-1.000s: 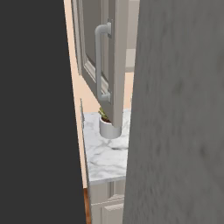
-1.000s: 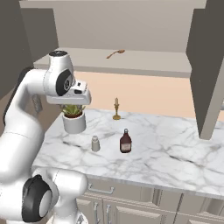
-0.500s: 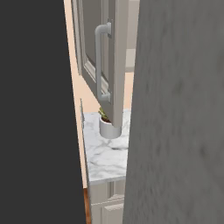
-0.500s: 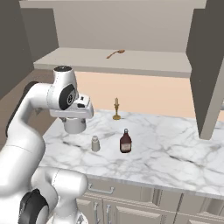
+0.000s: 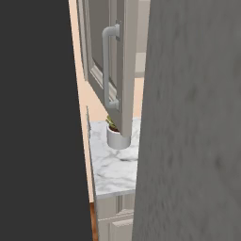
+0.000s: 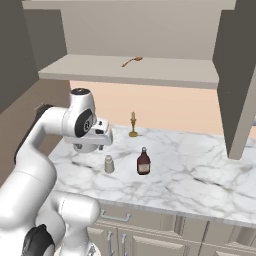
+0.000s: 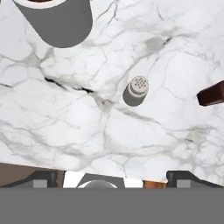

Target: Pick the ketchup and shaker from the counter and place them in the cabinet.

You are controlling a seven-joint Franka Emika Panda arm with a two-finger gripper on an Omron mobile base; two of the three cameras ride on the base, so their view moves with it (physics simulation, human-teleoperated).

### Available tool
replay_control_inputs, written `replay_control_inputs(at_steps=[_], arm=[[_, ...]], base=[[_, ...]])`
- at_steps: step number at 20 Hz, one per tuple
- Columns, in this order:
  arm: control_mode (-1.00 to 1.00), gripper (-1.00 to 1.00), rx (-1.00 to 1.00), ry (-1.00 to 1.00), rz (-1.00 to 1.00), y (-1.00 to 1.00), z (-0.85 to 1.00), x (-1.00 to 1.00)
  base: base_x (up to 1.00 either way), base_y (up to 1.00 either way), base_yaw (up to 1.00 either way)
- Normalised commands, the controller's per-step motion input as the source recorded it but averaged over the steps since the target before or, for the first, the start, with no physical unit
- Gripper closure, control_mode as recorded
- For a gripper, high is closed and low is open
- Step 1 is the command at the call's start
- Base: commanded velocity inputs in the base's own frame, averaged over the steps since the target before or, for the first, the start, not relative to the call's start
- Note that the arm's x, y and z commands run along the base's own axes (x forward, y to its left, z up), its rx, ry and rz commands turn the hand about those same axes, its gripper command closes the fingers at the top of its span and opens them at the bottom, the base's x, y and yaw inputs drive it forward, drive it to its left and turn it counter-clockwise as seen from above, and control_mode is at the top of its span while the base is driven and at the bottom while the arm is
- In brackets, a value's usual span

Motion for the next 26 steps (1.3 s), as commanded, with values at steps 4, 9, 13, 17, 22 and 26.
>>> replay_control_inputs(at_steps=[4,9,13,17,22,26], arm=[[-1.0,-1.0,0.0,0.0,0.0,-0.14,-0.23,0.07],[-1.0,-1.0,0.0,0.0,0.0,-0.05,-0.2,0.13],[-1.0,-1.0,0.0,0.0,0.0,-0.07,-0.2,0.05],[-1.0,-1.0,0.0,0.0,0.0,-0.06,-0.17,0.02],[-1.0,-1.0,0.0,0.0,0.0,-0.01,-0.1,0.11],[-1.0,-1.0,0.0,0.0,0.0,-0.06,-0.14,0.12]], base=[[0.0,0.0,0.0],[0.0,0.0,0.0],[0.0,0.0,0.0],[0.0,0.0,0.0],[0.0,0.0,0.0],[0.0,0.0,0.0]])
